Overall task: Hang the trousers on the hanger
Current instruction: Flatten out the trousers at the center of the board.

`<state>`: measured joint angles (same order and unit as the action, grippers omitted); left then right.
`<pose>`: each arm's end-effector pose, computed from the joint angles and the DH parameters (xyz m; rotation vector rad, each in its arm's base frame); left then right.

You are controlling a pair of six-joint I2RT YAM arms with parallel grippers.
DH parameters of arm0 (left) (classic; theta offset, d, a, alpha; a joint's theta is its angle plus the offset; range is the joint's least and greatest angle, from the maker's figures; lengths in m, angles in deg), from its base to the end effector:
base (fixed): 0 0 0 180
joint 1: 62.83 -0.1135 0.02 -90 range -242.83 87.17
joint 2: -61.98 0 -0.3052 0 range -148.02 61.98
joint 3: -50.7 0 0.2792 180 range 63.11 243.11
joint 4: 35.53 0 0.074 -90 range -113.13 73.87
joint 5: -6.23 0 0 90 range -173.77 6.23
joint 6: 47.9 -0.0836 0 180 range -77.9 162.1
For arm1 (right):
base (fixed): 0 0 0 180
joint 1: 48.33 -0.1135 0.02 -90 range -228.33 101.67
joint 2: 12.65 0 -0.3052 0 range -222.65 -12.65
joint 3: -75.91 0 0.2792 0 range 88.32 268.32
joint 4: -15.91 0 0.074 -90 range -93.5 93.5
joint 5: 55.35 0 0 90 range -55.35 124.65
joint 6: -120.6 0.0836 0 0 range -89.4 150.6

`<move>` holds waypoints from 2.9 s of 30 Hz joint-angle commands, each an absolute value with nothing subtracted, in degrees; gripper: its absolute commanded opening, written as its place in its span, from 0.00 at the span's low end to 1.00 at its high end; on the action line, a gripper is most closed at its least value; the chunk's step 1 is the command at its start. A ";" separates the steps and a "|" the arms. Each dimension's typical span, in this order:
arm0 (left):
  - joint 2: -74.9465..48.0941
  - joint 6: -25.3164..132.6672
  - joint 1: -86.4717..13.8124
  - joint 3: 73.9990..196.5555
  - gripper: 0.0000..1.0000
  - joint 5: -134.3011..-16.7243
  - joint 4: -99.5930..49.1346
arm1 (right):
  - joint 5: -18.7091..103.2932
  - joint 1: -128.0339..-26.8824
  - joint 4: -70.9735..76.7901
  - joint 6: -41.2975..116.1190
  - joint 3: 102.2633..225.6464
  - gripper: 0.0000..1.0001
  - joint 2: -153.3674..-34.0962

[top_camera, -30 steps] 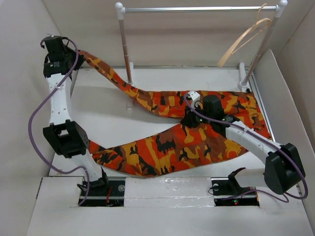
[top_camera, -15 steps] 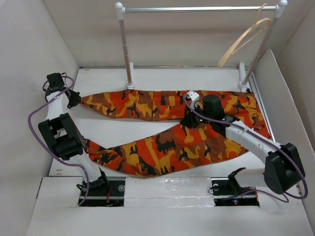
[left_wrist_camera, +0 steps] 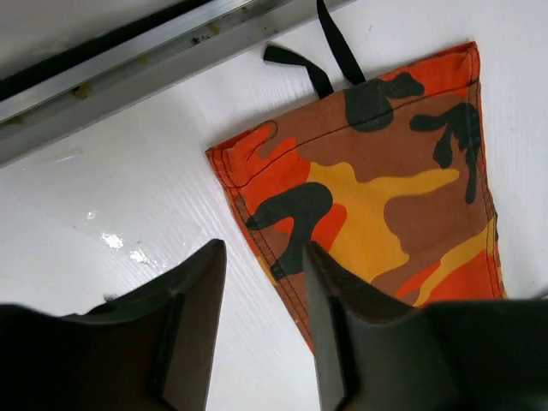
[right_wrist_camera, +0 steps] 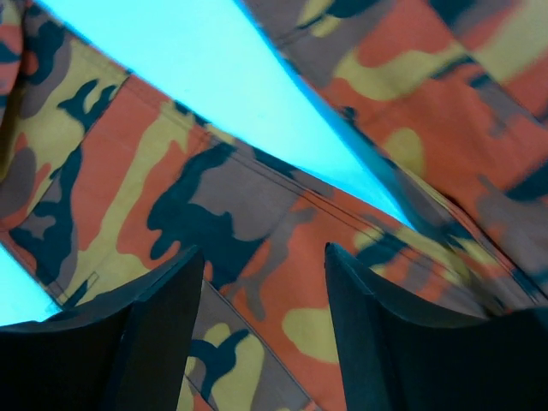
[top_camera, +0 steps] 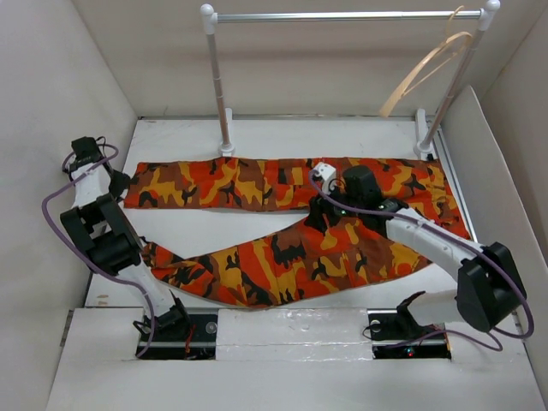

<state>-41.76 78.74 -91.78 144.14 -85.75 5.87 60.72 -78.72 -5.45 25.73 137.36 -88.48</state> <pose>0.4054 0.2275 0.2364 -1.3516 2.0703 -0.0149 0.2719 0.2021 0.2530 -0.9170 2.0220 0.7473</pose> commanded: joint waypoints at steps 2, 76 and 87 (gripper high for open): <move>-34.36 77.08 -92.36 142.31 0.43 -86.85 6.06 | 64.53 -84.97 -7.21 20.15 146.04 0.51 -94.55; 4.94 72.95 -73.02 129.64 0.31 -77.89 8.08 | 80.09 -100.81 -16.46 8.79 180.69 0.00 -141.68; -0.94 69.52 -70.75 128.06 0.31 -76.20 8.07 | 75.78 -87.27 -1.33 24.17 183.23 0.00 -136.92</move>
